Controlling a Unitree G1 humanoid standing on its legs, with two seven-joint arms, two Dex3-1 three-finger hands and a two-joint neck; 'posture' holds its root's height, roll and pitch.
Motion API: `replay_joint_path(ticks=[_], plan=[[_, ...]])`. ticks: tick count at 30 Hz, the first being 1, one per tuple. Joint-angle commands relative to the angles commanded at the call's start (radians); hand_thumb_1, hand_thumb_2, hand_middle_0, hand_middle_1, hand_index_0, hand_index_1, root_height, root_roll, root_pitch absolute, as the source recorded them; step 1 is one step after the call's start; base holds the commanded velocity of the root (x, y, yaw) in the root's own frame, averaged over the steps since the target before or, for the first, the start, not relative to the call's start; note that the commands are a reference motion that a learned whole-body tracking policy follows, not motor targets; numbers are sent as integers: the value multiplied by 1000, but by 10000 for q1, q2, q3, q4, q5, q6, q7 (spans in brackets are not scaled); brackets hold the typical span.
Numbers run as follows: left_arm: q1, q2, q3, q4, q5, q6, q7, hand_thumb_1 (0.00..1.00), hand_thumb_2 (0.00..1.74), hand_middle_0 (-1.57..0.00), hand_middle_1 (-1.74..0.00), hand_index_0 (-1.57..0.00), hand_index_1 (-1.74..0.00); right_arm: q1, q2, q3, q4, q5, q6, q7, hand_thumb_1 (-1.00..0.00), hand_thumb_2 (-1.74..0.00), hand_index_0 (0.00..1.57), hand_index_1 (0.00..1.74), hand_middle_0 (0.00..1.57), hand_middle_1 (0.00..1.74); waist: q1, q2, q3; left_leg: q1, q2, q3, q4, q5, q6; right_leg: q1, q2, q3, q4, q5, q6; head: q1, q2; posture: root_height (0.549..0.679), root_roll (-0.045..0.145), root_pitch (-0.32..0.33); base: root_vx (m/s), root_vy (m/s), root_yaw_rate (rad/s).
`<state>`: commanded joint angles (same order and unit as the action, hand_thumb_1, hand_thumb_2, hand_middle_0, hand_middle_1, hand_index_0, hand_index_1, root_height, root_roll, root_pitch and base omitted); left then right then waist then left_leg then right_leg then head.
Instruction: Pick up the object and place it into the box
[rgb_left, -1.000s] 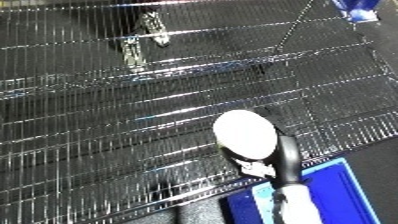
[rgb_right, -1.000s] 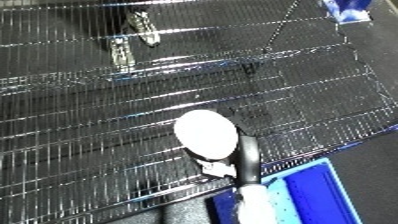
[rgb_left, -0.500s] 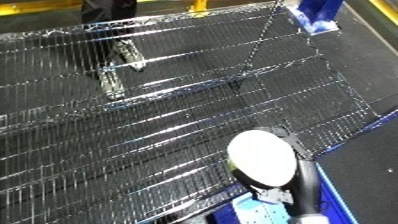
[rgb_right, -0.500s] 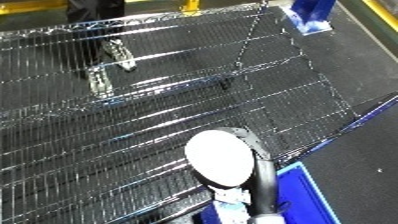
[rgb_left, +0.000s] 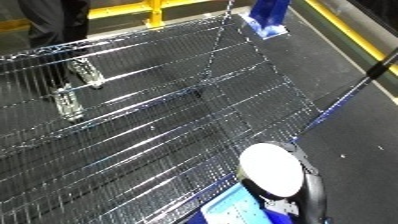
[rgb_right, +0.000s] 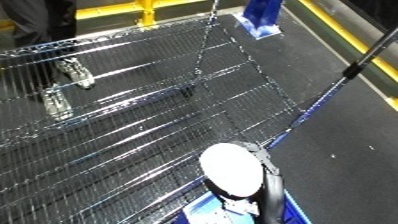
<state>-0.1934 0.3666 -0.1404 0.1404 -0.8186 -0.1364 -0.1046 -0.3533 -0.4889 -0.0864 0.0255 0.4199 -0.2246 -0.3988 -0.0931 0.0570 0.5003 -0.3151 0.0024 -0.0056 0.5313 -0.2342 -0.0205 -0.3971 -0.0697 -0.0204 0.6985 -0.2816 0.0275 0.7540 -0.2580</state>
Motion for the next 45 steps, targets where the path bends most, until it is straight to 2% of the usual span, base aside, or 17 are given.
replay_joint_path(ticks=[6,14,18,24,30,36,41,45], plan=[[70,-211,-83,208,-136,-300,-55,1000,1740,-1570,-1740,-1570,-1740,694,-144,-365,55,284,-95,90,-800,-1392,1256,1392,1256,1392,-424,250,-61,273,-30,219,-333,95,-40,43,8,149,-135,9,27,687,-49,654,75,46,-32,111,-131],[82,-512,-249,424,-231,-640,-43,1000,1740,-1570,-1740,-1570,-1740,1578,-198,-696,379,854,-378,235,-800,-1392,1256,1392,1256,1392,-918,521,-126,618,-79,534,-544,56,-74,130,-37,307,-359,71,60,1260,-377,656,83,47,-23,99,-135],[7,-621,-367,549,-296,-785,11,1000,1740,-1570,-1740,-1570,-1740,1870,-222,-883,663,1252,-568,426,-600,-1044,942,1044,942,1044,-1123,620,-104,722,-88,643,-598,43,-96,152,-56,370,-458,126,84,1456,-666,657,87,46,-26,80,-120],[-91,-739,-517,693,-419,-992,140,1000,1740,-1570,-1740,-1570,-1740,2009,-315,-968,1134,1638,-701,701,-300,-522,471,522,471,522,-1311,772,-70,829,-114,763,-685,25,-109,159,-91,466,-674,231,120,1637,-770,659,91,48,-19,55,-90],[-26,-799,-528,717,-520,-1062,128,1000,1740,-1570,-1740,-1570,-1740,2113,-336,-987,1304,1737,-802,876,0,0,0,0,0,0,-1378,886,-45,866,-144,785,-750,59,-115,145,-60,498,-722,232,93,1556,-805,659,94,49,-5,24,-36],[-42,-832,-546,666,-549,-1019,159,1000,1740,-1570,-1740,-1570,-1740,2198,-245,-937,1247,1644,-835,809,0,0,0,0,0,0,-1357,869,-38,882,-151,747,-804,129,-122,149,-26,468,-686,215,68,1354,-705,659,95,49,-2,-6,31],[-86,-818,-539,630,-585,-1043,259,1000,1740,-1570,-1740,-1570,-1740,2242,-142,-901,1099,1643,-805,954,0,0,0,0,0,0,-1313,793,-6,840,-140,691,-795,174,-121,126,25,423,-594,182,47,1068,-423,658,93,48,-3,-27,62],[-46,-809,-478,498,-524,-975,308,1000,1740,-1570,-1740,-1570,-1740,2272,-15,-814,849,1510,-866,995,0,0,0,0,0,0,-1234,711,14,762,-143,631,-784,212,-109,75,72,383,-520,160,30,857,-402,657,92,50,-13,-32,79]])
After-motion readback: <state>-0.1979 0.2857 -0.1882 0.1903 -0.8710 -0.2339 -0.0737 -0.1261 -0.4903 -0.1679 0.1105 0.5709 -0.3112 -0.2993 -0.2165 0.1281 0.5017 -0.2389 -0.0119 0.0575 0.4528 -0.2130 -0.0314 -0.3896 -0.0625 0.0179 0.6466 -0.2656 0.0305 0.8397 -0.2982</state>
